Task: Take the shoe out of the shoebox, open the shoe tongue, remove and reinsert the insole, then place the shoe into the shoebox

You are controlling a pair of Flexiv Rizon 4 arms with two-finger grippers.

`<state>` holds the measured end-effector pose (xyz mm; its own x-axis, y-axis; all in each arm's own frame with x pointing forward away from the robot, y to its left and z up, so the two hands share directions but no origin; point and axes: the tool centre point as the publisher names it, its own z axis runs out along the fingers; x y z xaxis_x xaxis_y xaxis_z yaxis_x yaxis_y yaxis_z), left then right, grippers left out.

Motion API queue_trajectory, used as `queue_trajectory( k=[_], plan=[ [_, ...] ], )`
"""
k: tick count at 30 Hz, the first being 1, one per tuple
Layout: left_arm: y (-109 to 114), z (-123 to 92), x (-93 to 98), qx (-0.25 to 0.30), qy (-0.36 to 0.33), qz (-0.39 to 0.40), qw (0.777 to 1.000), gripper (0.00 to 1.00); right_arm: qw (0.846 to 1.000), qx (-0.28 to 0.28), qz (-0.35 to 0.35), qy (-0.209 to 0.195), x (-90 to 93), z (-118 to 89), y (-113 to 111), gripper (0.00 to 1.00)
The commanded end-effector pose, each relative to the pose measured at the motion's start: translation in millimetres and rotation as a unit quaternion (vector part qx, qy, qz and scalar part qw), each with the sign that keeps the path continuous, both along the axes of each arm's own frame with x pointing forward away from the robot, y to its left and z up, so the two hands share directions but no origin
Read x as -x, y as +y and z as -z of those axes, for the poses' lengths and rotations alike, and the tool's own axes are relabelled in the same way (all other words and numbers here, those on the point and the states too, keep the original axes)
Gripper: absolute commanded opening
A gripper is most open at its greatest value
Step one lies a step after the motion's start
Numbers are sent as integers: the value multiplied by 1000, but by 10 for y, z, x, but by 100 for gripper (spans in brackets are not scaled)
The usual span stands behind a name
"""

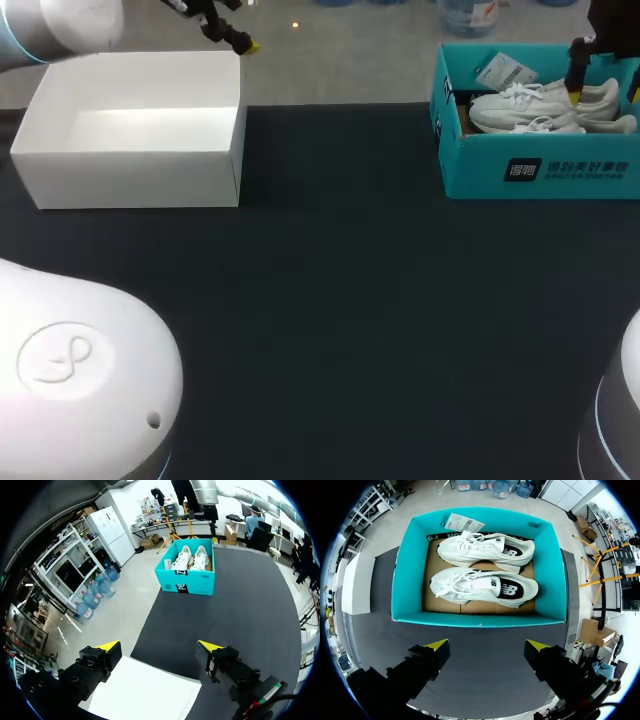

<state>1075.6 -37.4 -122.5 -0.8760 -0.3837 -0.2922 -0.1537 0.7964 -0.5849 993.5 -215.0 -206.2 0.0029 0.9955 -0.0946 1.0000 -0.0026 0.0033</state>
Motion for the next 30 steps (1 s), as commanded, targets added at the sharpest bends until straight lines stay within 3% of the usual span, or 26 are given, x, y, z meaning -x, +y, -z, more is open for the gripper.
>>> queue_trajectory(
  k=[1, 8, 22, 30],
  plan=[
    [58, 9, 86, -70, 95, -256, 959, 100, 1000, 17, 4, -6, 102, -61, 68, 100],
    [202, 36, 214, -68, 97, -343, 932, 100, 999, -5, 19, -33, 120, -105, 61, 100],
    [609, 397, 201, -101, 195, -451, 865, 100, 1000, -4, 12, -17, 157, -176, 147, 100],
    [786, 469, 321, -91, 206, -474, 852, 100, 1000, 3, 6, -17, 125, -241, 163, 100]
  ],
)
